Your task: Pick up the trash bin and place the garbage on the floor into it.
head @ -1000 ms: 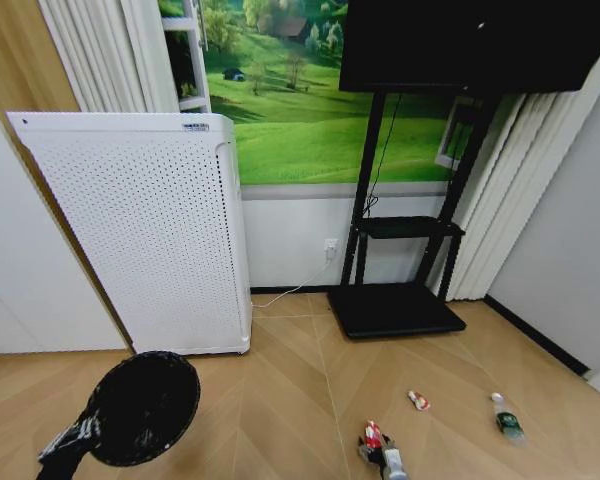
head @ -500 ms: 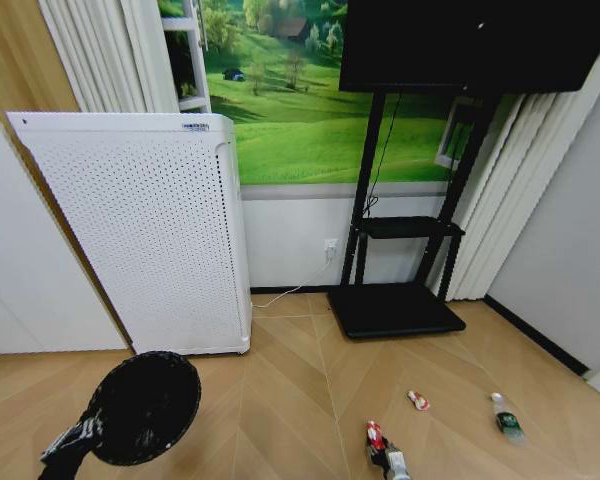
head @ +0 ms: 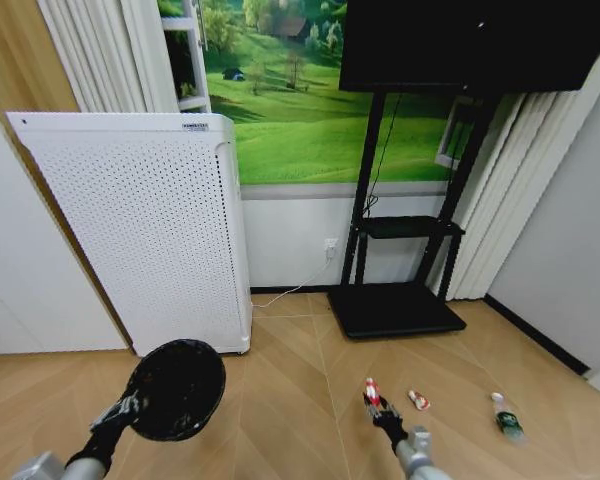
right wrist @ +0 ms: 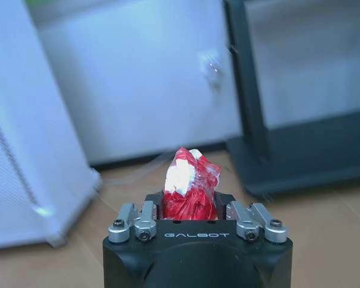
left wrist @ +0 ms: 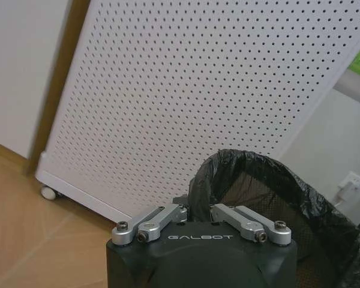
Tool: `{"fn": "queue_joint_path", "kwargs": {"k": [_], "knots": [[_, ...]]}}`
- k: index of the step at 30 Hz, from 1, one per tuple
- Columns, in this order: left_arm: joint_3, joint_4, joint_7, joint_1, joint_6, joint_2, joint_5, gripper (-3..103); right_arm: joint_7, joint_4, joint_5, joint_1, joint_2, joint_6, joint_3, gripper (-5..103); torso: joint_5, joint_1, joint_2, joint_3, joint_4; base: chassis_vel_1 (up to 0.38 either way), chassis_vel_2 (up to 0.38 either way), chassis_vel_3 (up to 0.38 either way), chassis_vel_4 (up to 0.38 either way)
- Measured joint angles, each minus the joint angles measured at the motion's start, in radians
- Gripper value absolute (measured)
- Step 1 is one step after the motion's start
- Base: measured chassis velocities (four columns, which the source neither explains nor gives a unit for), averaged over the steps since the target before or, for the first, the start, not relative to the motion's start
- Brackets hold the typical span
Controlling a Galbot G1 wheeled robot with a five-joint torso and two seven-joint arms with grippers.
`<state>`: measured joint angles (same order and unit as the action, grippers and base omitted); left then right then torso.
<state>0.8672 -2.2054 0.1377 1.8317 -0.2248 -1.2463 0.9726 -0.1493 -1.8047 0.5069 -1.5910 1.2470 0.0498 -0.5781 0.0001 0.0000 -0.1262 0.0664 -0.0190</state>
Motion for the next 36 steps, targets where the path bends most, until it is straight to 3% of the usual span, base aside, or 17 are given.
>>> {"fn": "queue_joint_path", "kwargs": {"k": [1,3,6,9,11,12,14,15,17,19,21,22,24,25,29,36], "knots": [[0.000,0.000,0.000,0.000,0.000,0.000,0.000,7,0.000,0.000,0.000,0.000,0.000,0.000,0.000,45,0.0000,0.000,0.000,0.000,0.0000,0.000,0.000,0.000,0.000],[-0.042,0.072,-0.002,-0.066,0.007,0.029,0.038,7,-0.005,-0.162,0.064,-0.001,-0.091,0.040,0.022,45,0.0002,0.000,0.000,0.000,0.0006,0.000,0.000,0.000,0.000],[-0.068,0.128,-0.019,-0.113,0.018,0.048,0.031,7,-0.005,-0.243,0.095,0.003,-0.143,0.058,0.030,45,-0.0002,0.000,0.000,0.000,0.0015,0.000,0.000,0.000,0.000],[-0.140,0.207,-0.048,-0.198,0.031,0.093,0.029,7,-0.006,-0.339,0.120,-0.009,-0.202,0.072,0.030,45,0.0003,0.000,0.000,0.000,0.0012,0.000,0.000,0.000,0.000],[-0.245,0.279,-0.085,-0.281,0.043,0.139,0.030,7,-0.013,-0.408,0.125,-0.031,-0.235,0.073,0.018,45,-0.0005,0.000,0.000,0.000,0.0004,0.000,0.000,0.000,0.000],[-0.245,0.279,-0.085,-0.281,0.043,0.139,0.030,7,-0.013,-0.408,0.125,-0.031,-0.235,0.073,0.018,45,-0.0005,0.000,0.000,0.000,0.0004,0.000,0.000,0.000,0.000],[-0.367,0.356,-0.139,-0.365,0.056,0.181,0.029,7,-0.031,-0.468,0.124,-0.070,-0.244,0.074,0.007,45,0.0002,0.000,0.000,0.000,0.0002,0.000,0.000,0.000,0.000],[-0.367,0.356,-0.139,-0.365,0.056,0.181,0.029,7,-0.031,-0.468,0.124,-0.070,-0.244,0.074,0.007,45,0.0002,0.000,0.000,0.000,0.0002,0.000,0.000,0.000,0.000],[-0.477,0.421,-0.166,-0.448,0.062,0.202,0.029,7,-0.047,-0.497,0.117,-0.097,-0.245,0.075,0.010,45,0.0000,0.000,0.000,0.000,0.0007,0.000,0.000,0.000,0.000],[-0.508,0.439,-0.169,-0.472,0.063,0.205,0.029,7,-0.052,-0.500,0.112,-0.100,-0.245,0.074,0.013,45,0.0000,0.000,0.000,0.000,0.0007,0.000,0.000,0.000,0.000],[-0.639,0.512,-0.173,-0.578,0.076,0.208,0.031,7,-0.064,-0.501,0.087,-0.104,-0.245,0.070,0.024,45,0.0002,0.000,0.000,0.000,0.0004,0.000,0.000,0.000,0.000],[-0.639,0.512,-0.173,-0.578,0.076,0.208,0.031,7,-0.064,-0.501,0.087,-0.104,-0.245,0.070,0.024,45,0.0002,0.000,0.000,0.000,0.0004,0.000,0.000,0.000,0.000],[-0.789,0.573,-0.174,-0.683,0.094,0.174,0.046,7,-0.104,-0.485,0.038,-0.108,-0.245,0.052,0.022,45,-0.0001,0.000,0.000,0.000,0.0006,0.000,0.000,0.000,0.000],[-0.789,0.573,-0.174,-0.683,0.094,0.174,0.046,7,-0.104,-0.485,0.038,-0.108,-0.245,0.052,0.022,45,-0.0001,0.000,0.000,0.000,0.0006,0.000,0.000,0.000,0.000],[-0.974,0.650,-0.177,-0.814,0.106,0.102,0.038,7,-0.148,-0.467,0.006,-0.125,-0.243,0.025,0.020,45,0.0000,0.000,0.000,0.000,0.0001,0.000,0.000,0.000,0.000],[-1.037,0.626,-0.176,-0.842,0.106,0.090,0.034,7,-0.169,-0.436,-0.040,-0.139,-0.205,0.004,0.046,45,0.0001,0.000,0.000,0.000,0.0005,0.000,0.000,0.000,0.000]]}}
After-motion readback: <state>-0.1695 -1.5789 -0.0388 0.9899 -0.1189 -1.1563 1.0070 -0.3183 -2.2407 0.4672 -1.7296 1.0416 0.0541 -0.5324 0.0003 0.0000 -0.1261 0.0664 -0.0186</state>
